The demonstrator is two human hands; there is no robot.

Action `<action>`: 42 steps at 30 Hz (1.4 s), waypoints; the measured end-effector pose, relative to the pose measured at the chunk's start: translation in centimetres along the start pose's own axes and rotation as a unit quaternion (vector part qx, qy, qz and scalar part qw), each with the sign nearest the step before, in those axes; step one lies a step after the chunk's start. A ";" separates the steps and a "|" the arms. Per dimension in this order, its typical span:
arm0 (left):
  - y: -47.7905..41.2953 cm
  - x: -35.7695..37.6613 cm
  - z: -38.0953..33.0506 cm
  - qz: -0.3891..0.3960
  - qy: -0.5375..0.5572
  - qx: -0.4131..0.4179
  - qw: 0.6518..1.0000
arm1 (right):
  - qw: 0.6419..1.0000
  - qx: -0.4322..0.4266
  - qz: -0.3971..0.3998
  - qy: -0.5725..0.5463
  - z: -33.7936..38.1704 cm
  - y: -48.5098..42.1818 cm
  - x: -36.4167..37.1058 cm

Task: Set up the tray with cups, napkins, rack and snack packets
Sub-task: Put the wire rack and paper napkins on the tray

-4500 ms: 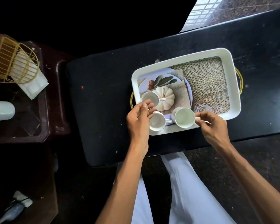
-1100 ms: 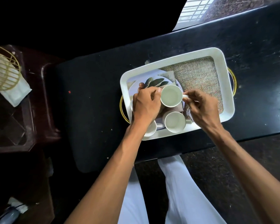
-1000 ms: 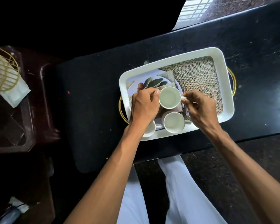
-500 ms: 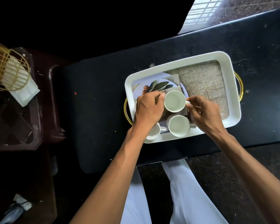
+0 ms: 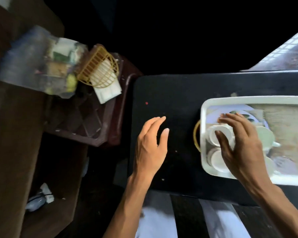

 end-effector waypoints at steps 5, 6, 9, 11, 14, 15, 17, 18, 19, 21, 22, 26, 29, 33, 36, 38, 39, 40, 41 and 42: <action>-0.3 -6.5 6.2 -0.016 -0.071 -0.029 0.997 | 0.996 -0.056 0.054 0.036 7.8 -1.0 6.8; -0.6 -7.6 7.2 -0.020 -0.079 -0.027 0.996 | 0.994 -0.068 0.061 0.052 9.4 -1.3 8.0; -2.0 -11.0 9.7 -0.042 -0.113 0.006 0.993 | 0.986 -0.100 0.074 0.111 13.8 -2.4 11.2; -3.6 -13.0 10.9 -0.054 -0.160 0.033 0.985 | 0.980 -0.106 0.091 0.140 16.5 -3.1 13.2; -7.1 -15.5 12.0 -0.047 -0.245 0.071 0.966 | 0.972 -0.114 0.102 0.178 19.7 -4.4 15.7; -8.5 -16.1 12.2 -0.039 -0.272 0.082 0.958 | 0.969 -0.119 0.101 0.190 20.7 -4.9 16.4; -11.5 -17.0 12.4 -0.024 -0.307 0.101 0.946 | 0.964 -0.123 0.099 0.215 22.4 -5.8 17.7; -12.9 -17.3 12.5 -0.017 -0.316 0.106 0.943 | 0.961 -0.123 0.100 0.228 23.0 -6.2 18.3; -14.3 -17.5 12.5 -0.009 -0.320 0.108 0.941 | 0.958 -0.122 0.103 0.240 23.6 -6.6 18.9; -16.8 -17.4 12.6 0.017 -0.325 0.111 0.939 | 0.952 -0.118 0.109 0.260 24.4 -7.2 19.9; -17.8 -17.2 12.6 0.034 -0.328 0.113 0.937 | 0.950 -0.113 0.113 0.269 24.6 -7.5 20.3; -20.4 -15.6 12.4 0.095 -0.365 0.118 0.919 | 0.948 -0.090 0.123 0.280 24.7 -7.8 21.0; -21.2 -14.7 12.1 0.102 -0.378 0.117 0.913 | 0.956 -0.080 0.130 0.252 24.4 -7.4 20.6; -21.4 -15.3 11.7 0.036 -0.370 0.139 0.918 | 0.974 -0.075 0.112 0.182 23.9 -6.6 19.2; -21.2 -16.5 11.3 0.020 -0.339 0.135 0.931 | 0.987 -0.059 0.083 0.123 23.3 -6.2 17.7; -20.6 -17.8 10.8 -0.014 -0.308 0.138 0.941 | 0.996 -0.049 0.056 0.055 22.9 -5.8 16.5; -20.0 -18.5 10.5 -0.036 -0.282 0.141 0.948 | 0.998 -0.040 0.039 0.012 22.7 -5.6 15.7; -19.2 -19.2 10.2 -0.061 -0.250 0.142 0.956 | 0.999 -0.029 0.021 -0.031 22.5 -5.4 14.9; -18.2 -19.7 9.8 -0.087 -0.211 0.142 0.963 | 0.997 -0.018 0.004 -0.071 22.2 -5.1 14.2; -17.0 -20.0 9.4 -0.108 -0.166 0.141 0.970 | 0.994 -0.002 -0.007 -0.113 22.0 -4.9 13.3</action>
Point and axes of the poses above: each hand's wrist, its own y-axis away from the middle knuckle, its own x-axis out of the palm, z = x × y, the point moved 4 cm from there along -y, towards the middle knuckle, and after that the axes turned 6 degrees about x, right-handed, at the moved point
